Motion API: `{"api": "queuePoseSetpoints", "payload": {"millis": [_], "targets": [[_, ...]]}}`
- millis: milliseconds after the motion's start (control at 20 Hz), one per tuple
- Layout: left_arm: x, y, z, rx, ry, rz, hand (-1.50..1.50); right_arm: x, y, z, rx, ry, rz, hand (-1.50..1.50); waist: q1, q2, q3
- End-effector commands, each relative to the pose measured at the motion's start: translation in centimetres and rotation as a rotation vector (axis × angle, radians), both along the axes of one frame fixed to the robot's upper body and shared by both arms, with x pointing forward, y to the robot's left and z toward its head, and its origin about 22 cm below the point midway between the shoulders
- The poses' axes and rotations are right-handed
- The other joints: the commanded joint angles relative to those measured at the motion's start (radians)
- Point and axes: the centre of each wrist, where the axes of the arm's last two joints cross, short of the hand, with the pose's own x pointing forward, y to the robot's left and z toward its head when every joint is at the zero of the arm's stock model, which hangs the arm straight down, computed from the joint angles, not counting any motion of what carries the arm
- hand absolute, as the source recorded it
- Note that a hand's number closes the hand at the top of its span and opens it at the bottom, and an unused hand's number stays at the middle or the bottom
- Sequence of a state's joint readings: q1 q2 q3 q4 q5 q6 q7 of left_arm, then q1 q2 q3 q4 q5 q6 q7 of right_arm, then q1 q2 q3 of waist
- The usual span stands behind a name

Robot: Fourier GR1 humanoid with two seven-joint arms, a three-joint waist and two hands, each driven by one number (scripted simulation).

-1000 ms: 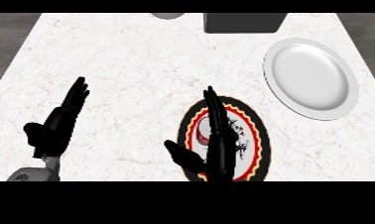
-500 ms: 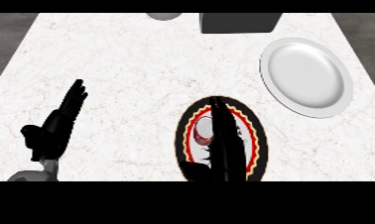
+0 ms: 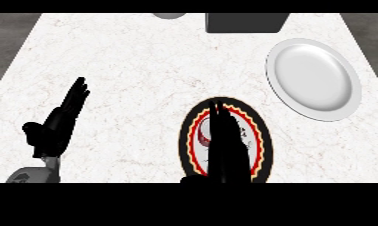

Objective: Pick the can from the plate and place it in the plate

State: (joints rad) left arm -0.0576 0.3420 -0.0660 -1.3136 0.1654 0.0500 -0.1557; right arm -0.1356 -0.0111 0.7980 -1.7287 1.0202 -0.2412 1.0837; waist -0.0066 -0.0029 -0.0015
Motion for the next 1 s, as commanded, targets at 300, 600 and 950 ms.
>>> {"api": "queuePoseSetpoints", "payload": {"millis": [300,600,950], "targets": [[-0.1,-2.2,-1.4,-0.008,0.015,-0.017,0.00,2.1,-0.2,0.5,-0.136,0.224,-0.082,-1.50,0.009,0.004,0.001],[-0.7,0.0,1.1,-0.003,0.007,-0.029,0.00,2.2,-0.4,-0.7,-0.124,0.244,-0.086,-1.50,0.013,0.002,0.002],[1.6,-0.4,-0.7,0.004,-0.004,0.013,0.00,3.0,-0.7,-3.5,-0.185,0.254,-0.104,-1.50,0.004,0.004,0.001]]}}
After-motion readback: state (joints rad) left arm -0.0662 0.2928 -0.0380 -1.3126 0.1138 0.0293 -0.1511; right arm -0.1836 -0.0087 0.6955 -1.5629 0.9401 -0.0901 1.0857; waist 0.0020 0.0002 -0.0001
